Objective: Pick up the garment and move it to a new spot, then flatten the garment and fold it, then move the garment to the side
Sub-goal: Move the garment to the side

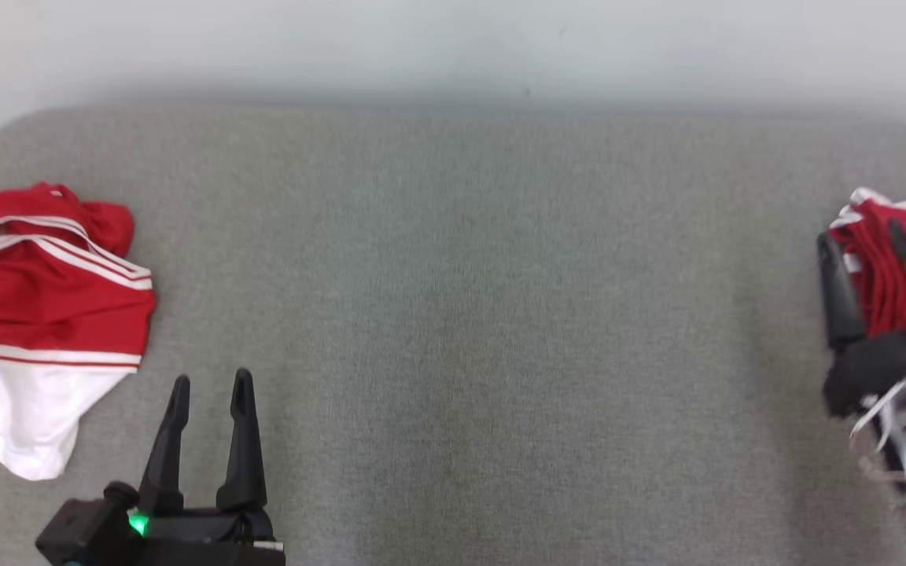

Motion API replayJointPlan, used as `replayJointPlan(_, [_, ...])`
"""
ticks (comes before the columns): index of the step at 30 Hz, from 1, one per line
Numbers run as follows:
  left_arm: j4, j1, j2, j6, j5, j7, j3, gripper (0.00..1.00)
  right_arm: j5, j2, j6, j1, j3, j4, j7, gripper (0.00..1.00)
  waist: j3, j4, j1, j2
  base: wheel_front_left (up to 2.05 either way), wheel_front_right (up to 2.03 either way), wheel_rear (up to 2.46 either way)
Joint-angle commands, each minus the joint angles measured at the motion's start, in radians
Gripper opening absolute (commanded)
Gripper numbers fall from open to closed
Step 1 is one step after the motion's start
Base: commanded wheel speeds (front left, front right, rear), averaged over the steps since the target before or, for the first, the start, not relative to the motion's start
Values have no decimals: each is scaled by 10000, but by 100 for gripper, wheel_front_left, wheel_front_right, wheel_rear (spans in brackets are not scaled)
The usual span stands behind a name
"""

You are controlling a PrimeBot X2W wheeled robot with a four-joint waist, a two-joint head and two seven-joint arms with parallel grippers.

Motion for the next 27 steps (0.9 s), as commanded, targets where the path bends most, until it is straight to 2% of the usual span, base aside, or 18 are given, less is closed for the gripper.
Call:
replayJointPlan(1, [53,212,-39,17,35,-31,46,100,396,293,-27,469,121,-308,-210,100,-684,24,1,0,0,0,0])
replayJointPlan(6, [124,580,-59,190,115,-31,449,100,1464,1434,-27,1774,-74,-1194,-896,100,-1326,-114,1,0,0,0,0])
replayJointPlan(10, [186,941,-68,289,290,-31,596,100,1501,2308,-27,2719,-213,-1611,-1179,100,-1740,-271,1,0,0,0,0])
replayJointPlan(15, [142,1367,-74,315,412,-31,576,100,1130,3051,-27,3570,-33,-2034,-1300,100,-1964,-552,1,0,0,0,0])
replayJointPlan(21, [322,1707,-76,194,627,-31,420,100,844,3433,-27,4224,-107,-2134,-1068,100,-2015,-750,1,0,0,0,0])
replayJointPlan(27, [582,1845,-76,115,885,-31,383,100,862,3508,-27,4427,-203,-2070,-879,100,-2048,-892,1,0,0,0,0])
